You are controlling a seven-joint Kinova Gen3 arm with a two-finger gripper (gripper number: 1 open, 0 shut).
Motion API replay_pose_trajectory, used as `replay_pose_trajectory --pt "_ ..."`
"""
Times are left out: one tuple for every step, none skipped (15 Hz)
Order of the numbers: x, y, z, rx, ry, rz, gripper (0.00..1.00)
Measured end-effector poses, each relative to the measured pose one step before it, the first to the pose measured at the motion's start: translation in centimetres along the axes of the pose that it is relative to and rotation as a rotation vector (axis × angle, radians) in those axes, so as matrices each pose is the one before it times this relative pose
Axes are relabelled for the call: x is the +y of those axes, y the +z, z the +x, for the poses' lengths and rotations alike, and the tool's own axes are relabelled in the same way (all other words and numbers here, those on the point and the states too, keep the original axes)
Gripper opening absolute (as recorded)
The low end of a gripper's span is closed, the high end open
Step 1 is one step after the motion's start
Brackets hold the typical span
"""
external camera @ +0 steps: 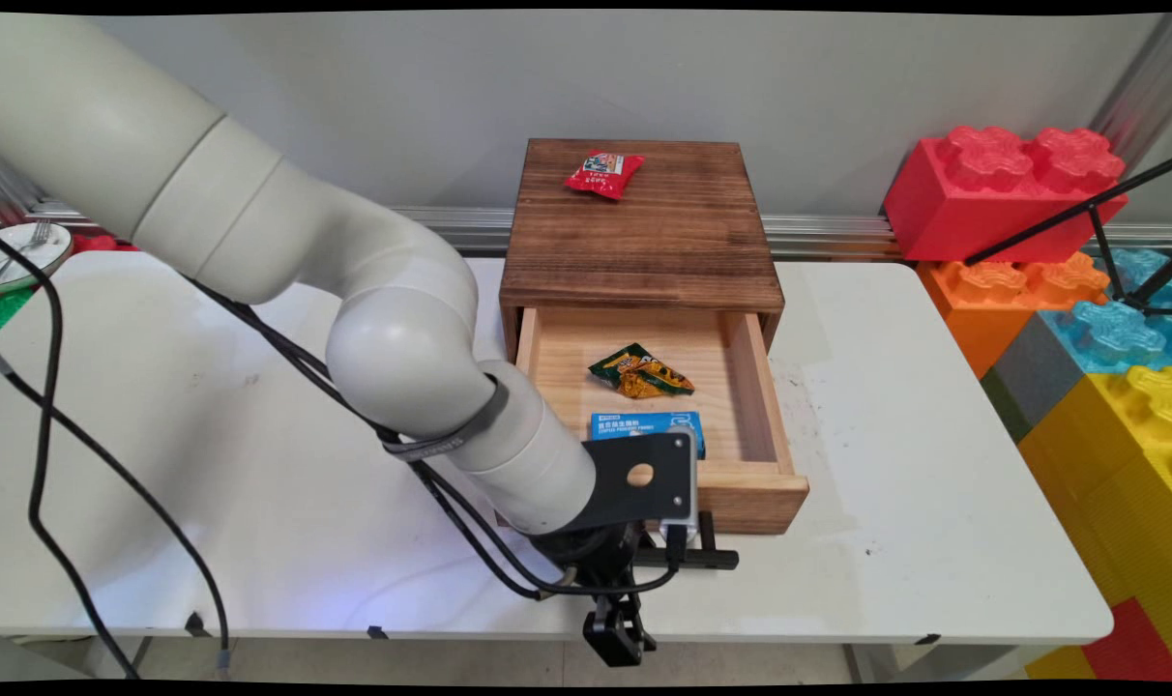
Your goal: Open the drawer
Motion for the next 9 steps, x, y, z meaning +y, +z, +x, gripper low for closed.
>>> replay_pose_trajectory --pt "0.187 -0.017 0.038 0.00168 0.00021 -0.00063 1.00" --pt "0.172 -0.018 0.067 0.00191 -0.00013 -0.00099 1.00" --pt "0.151 -0.022 0.057 0.00109 -0.00035 -0.00096 1.00" --pt "0.166 -0.027 0.076 0.00173 -0.00071 -0.00089 1.00" --pt "0.160 -0.034 0.068 0.00147 -0.00034 -0.00124 1.00" --pt "0.122 -0.025 0.044 0.00076 -0.00050 -0.00110 1.00" --pt "0.131 -0.032 0.048 0.00078 -0.00074 -0.00128 1.00" --pt "0.163 -0.048 0.044 0.00094 -0.00075 -0.00201 1.00" --pt "0.111 -0.031 0.025 0.00040 -0.00048 -0.00146 1.00"
